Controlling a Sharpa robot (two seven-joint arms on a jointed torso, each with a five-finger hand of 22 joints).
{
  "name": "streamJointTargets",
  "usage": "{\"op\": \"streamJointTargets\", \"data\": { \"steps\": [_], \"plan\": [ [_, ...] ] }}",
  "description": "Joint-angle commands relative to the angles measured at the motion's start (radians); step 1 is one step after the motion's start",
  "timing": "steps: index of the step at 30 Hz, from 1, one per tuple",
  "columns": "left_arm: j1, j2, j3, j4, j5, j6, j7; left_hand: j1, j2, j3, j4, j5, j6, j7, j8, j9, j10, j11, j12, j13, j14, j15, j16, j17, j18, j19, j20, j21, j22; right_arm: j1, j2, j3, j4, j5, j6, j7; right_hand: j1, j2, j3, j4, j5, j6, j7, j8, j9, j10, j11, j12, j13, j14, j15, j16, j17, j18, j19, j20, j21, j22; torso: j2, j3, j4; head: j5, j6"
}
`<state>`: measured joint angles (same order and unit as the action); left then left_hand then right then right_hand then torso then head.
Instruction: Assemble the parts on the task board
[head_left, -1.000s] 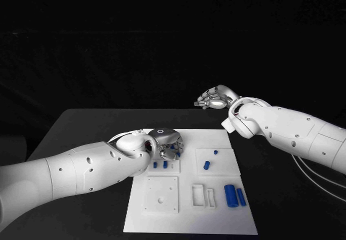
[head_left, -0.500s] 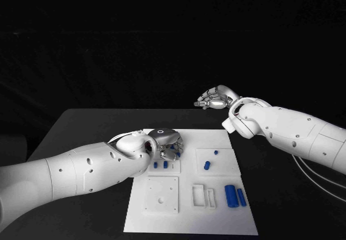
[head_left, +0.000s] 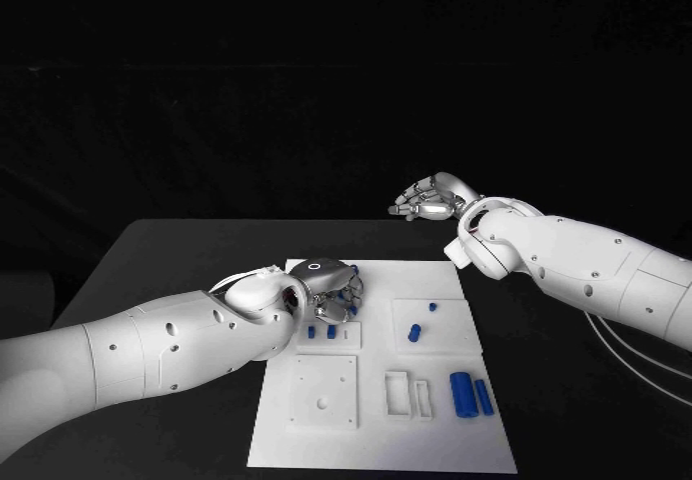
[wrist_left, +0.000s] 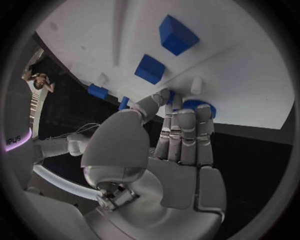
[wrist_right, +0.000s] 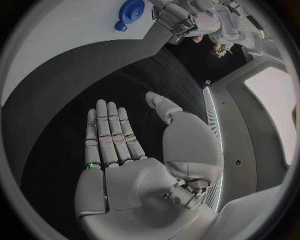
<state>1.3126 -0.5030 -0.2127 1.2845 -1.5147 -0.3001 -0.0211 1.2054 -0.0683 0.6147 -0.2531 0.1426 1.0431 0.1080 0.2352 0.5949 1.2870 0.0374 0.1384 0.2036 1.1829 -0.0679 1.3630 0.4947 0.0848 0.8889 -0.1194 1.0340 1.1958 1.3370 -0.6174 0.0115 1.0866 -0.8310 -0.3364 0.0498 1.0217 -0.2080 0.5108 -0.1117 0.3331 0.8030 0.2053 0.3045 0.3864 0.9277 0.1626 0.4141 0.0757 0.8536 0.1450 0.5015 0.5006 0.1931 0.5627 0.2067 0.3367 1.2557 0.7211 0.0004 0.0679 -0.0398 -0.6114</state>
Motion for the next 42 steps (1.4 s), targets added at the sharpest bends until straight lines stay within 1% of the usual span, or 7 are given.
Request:
{"op": "streamJointTargets", "data": {
  "steps": [1, 8, 11, 16, 23, 33, 42],
  "plan": [
    [0.0, -0.006, 0.005, 0.01, 0.027, -0.061, 0.021, 0.0, 0.007, 0.003, -0.006, 0.004, 0.009, -0.002, 0.006, 0.0, 0.016, 0.006, 0.001, 0.0, 0.007, -0.001, 0.005, -0.001, 0.014, 0.009, -0.039, 0.007, 0.001, -0.001, 0.001, 0.0, 0.001, -0.002, 0.012, 0.013, -0.008, 0.004, -0.003, 0.0, 0.004, -0.006, 0.001, 0.005, -0.002, 0.008, -0.001, -0.003, -0.002, -0.008, 0.002, 0.005, -0.001, -0.002, -0.003, 0.003, -0.006, 0.001, -0.001, 0.0006, 0.0001, 0.001, 0.002],
    [-0.002, -0.044, 0.049, 0.054, 0.081, -0.046, 0.023, -0.001, 0.006, 0.004, -0.006, 0.004, 0.01, -0.002, 0.007, -0.001, 0.017, 0.006, 0.0, 0.0, 0.012, -0.001, 0.006, -0.002, 0.014, 0.014, -0.041, 0.008, 0.001, -0.001, -0.001, 0.0, 0.001, -0.002, 0.013, 0.013, -0.008, 0.004, -0.003, 0.0, 0.004, -0.006, 0.001, 0.005, -0.002, 0.008, -0.001, -0.002, -0.002, -0.008, 0.002, 0.005, -0.002, -0.001, -0.003, 0.003, -0.007, 0.001, -0.001, 0.0009, 0.0005, 0.004, 0.003],
    [-0.001, -0.073, 0.06, 0.082, 0.106, -0.017, 0.018, -0.002, 0.006, 0.004, -0.006, 0.004, 0.01, -0.002, 0.007, -0.001, 0.017, 0.006, -0.001, 0.0, 0.013, -0.001, 0.006, -0.002, 0.014, 0.014, -0.041, 0.008, 0.001, -0.001, -0.002, 0.0, 0.0, -0.002, 0.013, 0.013, -0.008, 0.004, -0.004, 0.0, 0.005, -0.006, 0.001, 0.005, -0.002, 0.008, -0.001, -0.002, -0.002, -0.009, 0.002, 0.005, -0.002, -0.001, -0.003, 0.003, -0.007, 0.002, -0.001, 0.0011, 0.0013, 0.005, 0.004],
    [-0.001, -0.112, 0.064, 0.116, 0.12, -0.001, 0.01, -0.002, 0.006, 0.004, -0.005, 0.004, 0.01, -0.002, 0.007, -0.002, 0.018, 0.006, -0.001, 0.0, 0.013, -0.001, 0.006, -0.002, 0.014, 0.015, -0.041, 0.008, 0.001, -0.001, -0.004, 0.0, 0.001, -0.002, 0.014, 0.013, -0.008, 0.004, -0.004, 0.0, 0.005, -0.006, 0.001, 0.005, -0.002, 0.008, -0.001, -0.002, -0.002, -0.009, 0.002, 0.005, -0.002, -0.001, -0.003, 0.003, -0.007, 0.002, -0.002, 0.0016, 0.0016, 0.006, 0.004],
    [-0.001, -0.158, 0.063, 0.136, 0.13, 0.017, 0.005, -0.003, 0.006, 0.004, -0.006, 0.003, 0.01, -0.002, 0.007, -0.002, 0.018, 0.006, -0.001, 0.0, 0.014, -0.002, 0.006, -0.002, 0.014, 0.015, -0.041, 0.008, 0.002, -0.001, -0.007, 0.0, 0.001, -0.002, 0.014, 0.012, -0.008, 0.004, -0.004, 0.0, 0.005, -0.006, 0.0, 0.006, -0.002, 0.008, -0.001, -0.002, -0.002, -0.009, 0.002, 0.006, -0.002, -0.001, -0.003, 0.003, -0.007, 0.002, 0.0, -0.0001, 0.0006, 0.005, 0.003],
    [-0.001, -0.186, 0.062, 0.137, 0.13, 0.04, -0.005, -0.003, 0.006, 0.004, -0.006, 0.003, 0.011, -0.003, 0.008, -0.002, 0.02, 0.005, -0.001, 0.001, 0.015, -0.002, 0.005, -0.003, 0.013, 0.014, -0.042, 0.008, 0.002, -0.002, -0.008, 0.0, 0.0, -0.002, 0.014, 0.012, -0.008, 0.004, -0.004, -0.001, 0.005, -0.006, 0.0, 0.006, -0.002, 0.009, -0.001, -0.002, -0.003, -0.009, 0.002, 0.006, -0.002, -0.001, -0.003, 0.003, -0.008, 0.003, 0.0, -0.0001, 0.0013, 0.004, 0.001],
    [-0.003, -0.185, 0.061, 0.119, 0.126, 0.056, -0.01, -0.003, 0.006, 0.005, -0.006, 0.003, 0.012, -0.003, 0.008, -0.003, 0.02, 0.005, -0.001, 0.001, 0.015, -0.002, 0.005, -0.003, 0.013, 0.014, -0.042, 0.008, 0.002, -0.002, -0.008, 0.0, 0.0, -0.002, 0.015, 0.012, -0.008, 0.005, -0.004, -0.001, 0.005, -0.006, 0.0, 0.006, -0.002, 0.009, -0.001, -0.002, -0.003, -0.009, 0.002, 0.006, -0.002, -0.001, -0.002, 0.004, -0.008, 0.003, 0.0, 0.0008, -0.0001, 0.007, 0.001]
  ]
}}
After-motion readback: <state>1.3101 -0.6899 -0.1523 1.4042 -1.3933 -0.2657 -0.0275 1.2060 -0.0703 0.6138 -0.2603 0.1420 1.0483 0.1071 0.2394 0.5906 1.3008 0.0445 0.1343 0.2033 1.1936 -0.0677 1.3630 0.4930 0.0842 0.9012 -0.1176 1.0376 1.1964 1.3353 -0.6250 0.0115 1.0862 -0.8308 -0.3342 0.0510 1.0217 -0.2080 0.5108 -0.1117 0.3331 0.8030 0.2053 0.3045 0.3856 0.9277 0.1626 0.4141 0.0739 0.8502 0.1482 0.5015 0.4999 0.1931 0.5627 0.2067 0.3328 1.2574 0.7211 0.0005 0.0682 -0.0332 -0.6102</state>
